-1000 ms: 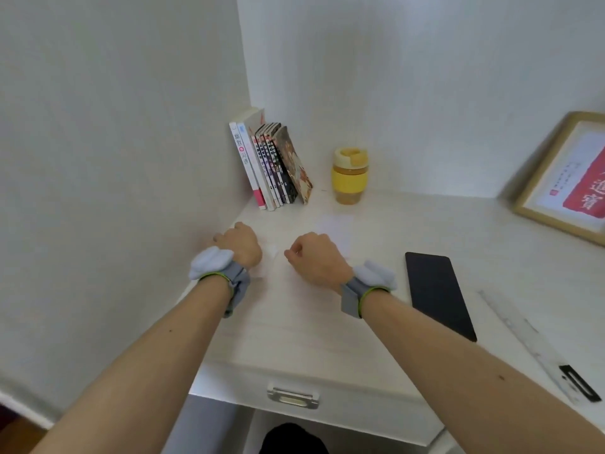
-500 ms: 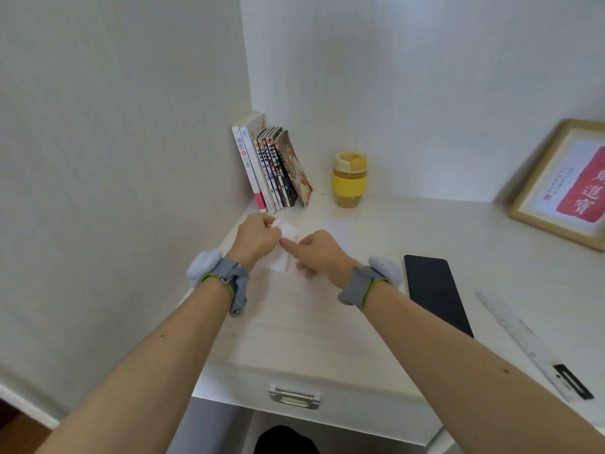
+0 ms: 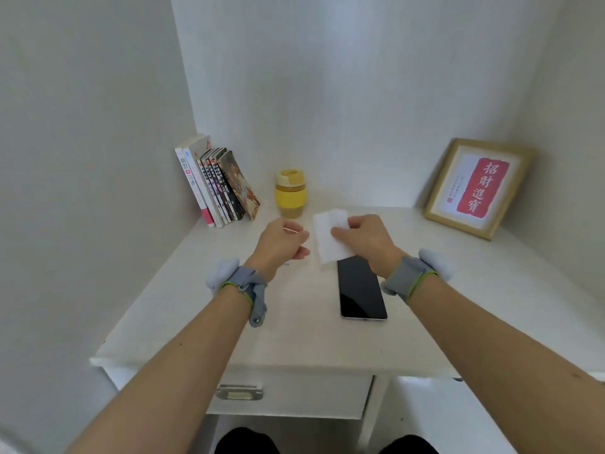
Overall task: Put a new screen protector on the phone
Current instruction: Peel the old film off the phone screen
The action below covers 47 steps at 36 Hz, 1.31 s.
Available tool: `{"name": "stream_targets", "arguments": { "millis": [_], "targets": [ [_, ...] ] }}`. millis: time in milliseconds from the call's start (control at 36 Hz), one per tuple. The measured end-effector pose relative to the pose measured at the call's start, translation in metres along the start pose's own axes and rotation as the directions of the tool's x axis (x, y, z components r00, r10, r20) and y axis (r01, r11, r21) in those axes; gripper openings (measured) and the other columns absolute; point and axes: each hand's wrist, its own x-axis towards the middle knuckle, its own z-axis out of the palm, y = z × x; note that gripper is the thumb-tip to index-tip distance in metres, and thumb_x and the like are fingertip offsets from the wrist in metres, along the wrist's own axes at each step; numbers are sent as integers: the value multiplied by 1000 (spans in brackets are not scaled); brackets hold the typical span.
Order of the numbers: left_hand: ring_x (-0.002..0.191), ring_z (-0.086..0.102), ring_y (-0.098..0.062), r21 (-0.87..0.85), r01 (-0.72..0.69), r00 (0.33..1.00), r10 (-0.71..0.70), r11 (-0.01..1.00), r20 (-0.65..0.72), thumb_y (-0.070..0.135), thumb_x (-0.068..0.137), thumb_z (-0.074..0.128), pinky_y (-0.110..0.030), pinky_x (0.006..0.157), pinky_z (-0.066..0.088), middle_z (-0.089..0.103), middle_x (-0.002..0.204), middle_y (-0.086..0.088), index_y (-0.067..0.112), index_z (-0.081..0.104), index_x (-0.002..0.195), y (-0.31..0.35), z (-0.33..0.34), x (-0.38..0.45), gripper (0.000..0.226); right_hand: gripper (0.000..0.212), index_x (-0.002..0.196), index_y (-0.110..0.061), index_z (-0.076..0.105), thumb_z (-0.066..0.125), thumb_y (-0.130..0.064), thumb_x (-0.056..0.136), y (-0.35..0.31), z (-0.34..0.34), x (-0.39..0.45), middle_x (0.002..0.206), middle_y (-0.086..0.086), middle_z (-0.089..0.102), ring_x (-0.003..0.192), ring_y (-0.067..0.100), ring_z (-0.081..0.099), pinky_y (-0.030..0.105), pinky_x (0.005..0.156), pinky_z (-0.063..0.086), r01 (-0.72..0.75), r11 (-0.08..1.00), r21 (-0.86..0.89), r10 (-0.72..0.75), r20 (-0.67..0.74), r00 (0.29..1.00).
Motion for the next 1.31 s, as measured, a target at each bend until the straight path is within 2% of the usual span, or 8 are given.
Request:
{"name": "stream_targets", "arguments": {
  "millis": [111, 250, 361, 417, 556, 806, 1028, 1306],
  "targets": [
    [66, 66, -20, 184, 14, 999, -21, 983, 36, 6, 89, 57, -25, 61, 56, 62, 95, -13, 5, 57, 105, -6, 25, -5, 15, 30, 62, -12, 53, 54, -20, 91, 11, -30, -8, 68, 8, 55, 74, 25, 53, 29, 61, 39, 117, 877, -467, -186, -104, 977],
    [94, 63, -30, 435, -19, 996, -22, 900, 89, 15, 87, 59, -34, 86, 54, 62, 106, -10, 15, 59, 103, -17, 56, -14, 16, 21, 84, -12, 67, 48, -17, 92, 34, -39, -23, 91, 8, 66, 88, 31, 59, 37, 73, 48, 323, 508, -798, -401, 113, 909],
    [80, 45, -23, 597, -72, 994, 7, 799, 111, 10, 90, 56, -30, 72, 39, 45, 90, -8, 19, 42, 72, -26, 73, -21, 24, 28, 100, -14, 73, 47, -12, 90, 54, -31, -32, 105, 6, 65, 99, 28, 54, 38, 82, 45, 486, 343, -804, -407, 339, 848],
    [94, 58, -28, 631, -66, 994, -7, 773, 113, 9, 92, 54, -33, 81, 45, 57, 97, -11, 13, 57, 88, -29, 77, -25, 6, 33, 112, -15, 72, 47, -11, 91, 63, -27, -37, 114, 6, 63, 106, 28, 52, 37, 85, 44, 519, 337, -786, -386, 388, 837],
    [115, 54, -30, 626, -104, 990, 22, 772, 138, 12, 93, 51, -36, 96, 45, 58, 124, -15, 4, 52, 123, -38, 76, -22, 32, 30, 111, -12, 69, 44, -13, 93, 79, -19, -45, 111, 7, 58, 103, 28, 51, 37, 82, 46, 514, 346, -785, -349, 401, 847],
    [121, 51, -28, 543, -64, 987, -27, 837, 159, 17, 88, 62, -35, 102, 42, 58, 128, -14, 6, 43, 135, -42, 71, -13, 52, 26, 106, -13, 64, 43, -10, 91, 83, -12, -42, 105, 2, 60, 87, 29, 59, 32, 63, 34, 494, 314, -811, -333, 393, 857],
    [115, 55, -26, 559, -44, 984, -61, 828, 168, 20, 85, 67, -36, 97, 46, 60, 124, -12, 6, 43, 131, -40, 72, -7, 53, 30, 113, -13, 60, 43, -9, 89, 76, -6, -16, 113, 4, 60, 105, 26, 57, 36, 79, 47, 428, 288, -857, -293, 347, 891],
    [116, 56, -24, 580, -75, 980, -48, 811, 193, 20, 88, 64, -32, 98, 46, 62, 124, -8, 8, 49, 133, -42, 71, -4, 49, 27, 118, -7, 51, 45, -6, 92, 69, -2, 9, 124, 9, 51, 116, 29, 47, 40, 86, 45, 399, 349, -848, -173, 360, 917]
  ]
}}
